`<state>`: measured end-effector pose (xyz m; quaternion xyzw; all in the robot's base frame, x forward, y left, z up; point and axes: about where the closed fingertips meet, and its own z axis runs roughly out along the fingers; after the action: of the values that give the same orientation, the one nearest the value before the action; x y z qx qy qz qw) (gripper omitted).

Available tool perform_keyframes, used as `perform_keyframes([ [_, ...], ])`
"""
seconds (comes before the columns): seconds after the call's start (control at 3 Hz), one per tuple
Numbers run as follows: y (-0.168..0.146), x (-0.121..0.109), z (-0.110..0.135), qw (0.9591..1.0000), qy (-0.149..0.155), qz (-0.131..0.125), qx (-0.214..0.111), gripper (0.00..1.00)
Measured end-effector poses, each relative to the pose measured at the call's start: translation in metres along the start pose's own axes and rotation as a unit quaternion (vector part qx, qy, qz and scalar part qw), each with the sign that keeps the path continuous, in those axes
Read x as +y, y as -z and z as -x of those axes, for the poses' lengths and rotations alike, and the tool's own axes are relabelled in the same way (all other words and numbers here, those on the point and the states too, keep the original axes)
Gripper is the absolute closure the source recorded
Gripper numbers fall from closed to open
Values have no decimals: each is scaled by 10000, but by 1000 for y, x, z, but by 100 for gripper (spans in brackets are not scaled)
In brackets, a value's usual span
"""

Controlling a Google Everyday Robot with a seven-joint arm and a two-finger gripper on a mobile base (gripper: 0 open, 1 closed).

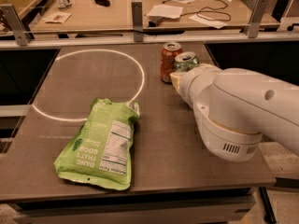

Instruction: Move green can near coke can

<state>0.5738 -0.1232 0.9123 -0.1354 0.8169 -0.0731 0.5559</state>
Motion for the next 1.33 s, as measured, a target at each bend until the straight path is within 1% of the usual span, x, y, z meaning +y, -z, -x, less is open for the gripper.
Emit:
perform_keyframes([
  [0.33, 0, -4, -6, 9998, -59, -191, 27, 100],
  [0.67, -4, -3, -7, 9990, -168, -391, -135, 100],
  [1.0, -14, 3, 0, 9976, -266, -485, -420, 100],
  [1.33, -19, 4, -4, 9930, -804, -662, -566, 100],
])
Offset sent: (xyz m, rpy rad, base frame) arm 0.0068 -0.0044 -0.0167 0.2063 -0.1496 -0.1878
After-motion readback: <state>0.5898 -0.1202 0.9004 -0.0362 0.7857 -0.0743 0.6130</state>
